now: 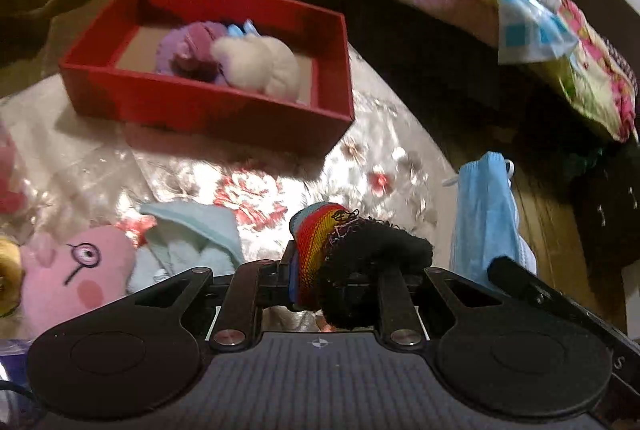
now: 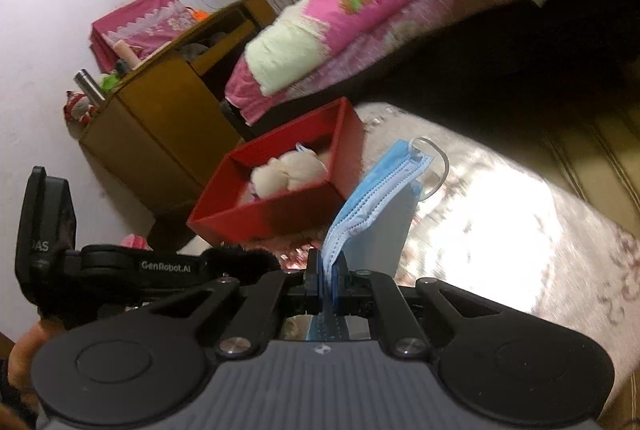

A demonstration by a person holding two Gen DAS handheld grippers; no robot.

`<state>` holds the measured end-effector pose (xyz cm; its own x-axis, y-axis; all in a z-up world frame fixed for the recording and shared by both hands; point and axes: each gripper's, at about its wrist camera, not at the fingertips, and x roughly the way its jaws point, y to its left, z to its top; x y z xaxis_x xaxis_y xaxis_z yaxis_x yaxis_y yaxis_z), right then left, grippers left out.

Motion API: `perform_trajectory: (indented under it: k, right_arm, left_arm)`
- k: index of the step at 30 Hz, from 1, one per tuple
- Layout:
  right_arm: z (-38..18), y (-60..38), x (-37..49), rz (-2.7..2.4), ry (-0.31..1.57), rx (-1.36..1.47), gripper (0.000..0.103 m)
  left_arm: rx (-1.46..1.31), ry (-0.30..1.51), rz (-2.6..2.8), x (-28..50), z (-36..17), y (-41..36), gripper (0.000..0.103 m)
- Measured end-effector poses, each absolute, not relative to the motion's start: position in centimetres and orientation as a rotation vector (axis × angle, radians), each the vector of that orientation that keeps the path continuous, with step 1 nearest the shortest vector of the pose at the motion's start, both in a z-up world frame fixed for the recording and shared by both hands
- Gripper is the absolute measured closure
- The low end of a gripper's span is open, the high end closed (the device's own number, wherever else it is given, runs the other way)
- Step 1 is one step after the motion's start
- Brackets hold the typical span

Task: Organize soft objects
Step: 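Lift the blue mask with the right tool while the left tool grasps the striped knit hat, then carry the striped hat and blue mask over the red box and open both tools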

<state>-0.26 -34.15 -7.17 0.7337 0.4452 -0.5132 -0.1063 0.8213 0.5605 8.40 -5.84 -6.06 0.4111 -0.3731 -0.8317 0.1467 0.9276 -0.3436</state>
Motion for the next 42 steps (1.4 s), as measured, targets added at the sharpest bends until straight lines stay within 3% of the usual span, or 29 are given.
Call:
perform_trajectory:
  k: [27,42]
  right_arm:
    - [-0.4,-25.6,5.5,0.473,0.420,0.396,0.103]
    - [1.1,-23.6,11.2,0.487,0.362,0.338,0.103]
  left_arm:
    - [-0.414,0.778,-0.196,11.3,1.9,0.2,0.087]
    - [-0.414,0.747,-0.135,17.1,1.5,0.6,0.087]
